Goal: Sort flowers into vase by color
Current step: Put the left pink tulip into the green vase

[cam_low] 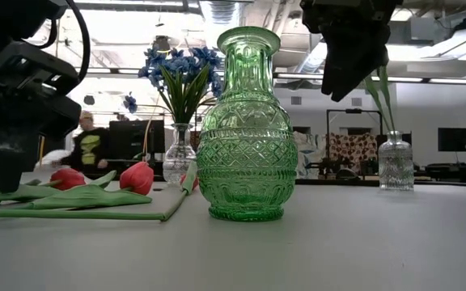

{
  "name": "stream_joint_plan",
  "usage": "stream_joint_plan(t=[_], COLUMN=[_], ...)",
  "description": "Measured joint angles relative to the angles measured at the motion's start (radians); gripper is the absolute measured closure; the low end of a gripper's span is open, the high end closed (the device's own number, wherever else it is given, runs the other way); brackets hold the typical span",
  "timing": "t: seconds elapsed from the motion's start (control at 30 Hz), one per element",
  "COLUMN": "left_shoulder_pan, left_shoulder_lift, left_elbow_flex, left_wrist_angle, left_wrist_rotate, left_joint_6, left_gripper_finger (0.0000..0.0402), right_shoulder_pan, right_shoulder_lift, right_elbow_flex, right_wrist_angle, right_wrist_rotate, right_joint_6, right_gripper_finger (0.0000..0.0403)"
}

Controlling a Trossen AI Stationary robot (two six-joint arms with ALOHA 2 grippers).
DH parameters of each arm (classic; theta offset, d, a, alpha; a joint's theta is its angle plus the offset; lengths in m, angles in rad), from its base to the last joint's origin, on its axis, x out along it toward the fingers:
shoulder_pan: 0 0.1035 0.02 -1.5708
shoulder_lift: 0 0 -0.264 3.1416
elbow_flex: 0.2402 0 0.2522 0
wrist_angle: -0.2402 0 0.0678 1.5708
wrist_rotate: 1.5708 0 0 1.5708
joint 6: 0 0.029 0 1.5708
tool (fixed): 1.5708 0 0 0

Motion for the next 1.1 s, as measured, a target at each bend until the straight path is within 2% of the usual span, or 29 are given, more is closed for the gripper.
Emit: stream_joint_plan(t=[0.27, 0.37, 0.63, 0.9, 1.1], left_shoulder_pan=[0.000, 0.000, 0.000, 0.006, 0.030], left_shoulder_lift=[0.002, 0.002, -0.006, -0.122, -0.251], left_elbow_flex=[-0.002, -0.002, -0.004, -0.007, -0.006], left_wrist_angle=[-0.010, -0.009, 0.013, -0.004, -0.010], left_wrist_rotate=[-0.018, -0.022, -0.056, -0.208, -0.332], left_joint_6=[0.035, 0.042, 0.067, 0.140, 0.272], left_gripper_finger=[0.0375, 0.0395, 0.0400, 0.0401, 0.0401], right_shoulder_pan=[0.000, 0.000, 0.000, 0.000, 0.000], right_shoulder_lift=[0.000, 0.000, 0.000, 0.000, 0.000], right_elbow_flex=[0.000, 0.000, 0.000, 0.000, 0.000], right_wrist_angle=[0.000, 0.000, 0.000, 0.000, 0.000], right_wrist_rotate=[0.000, 0.000, 0.000, 0.000, -0.001], right_joint_6=[0.000, 0.000, 0.000, 0.001, 0.001], right_gripper_finger=[0.0175, 0.0175, 0.0175, 0.0175, 0.0175])
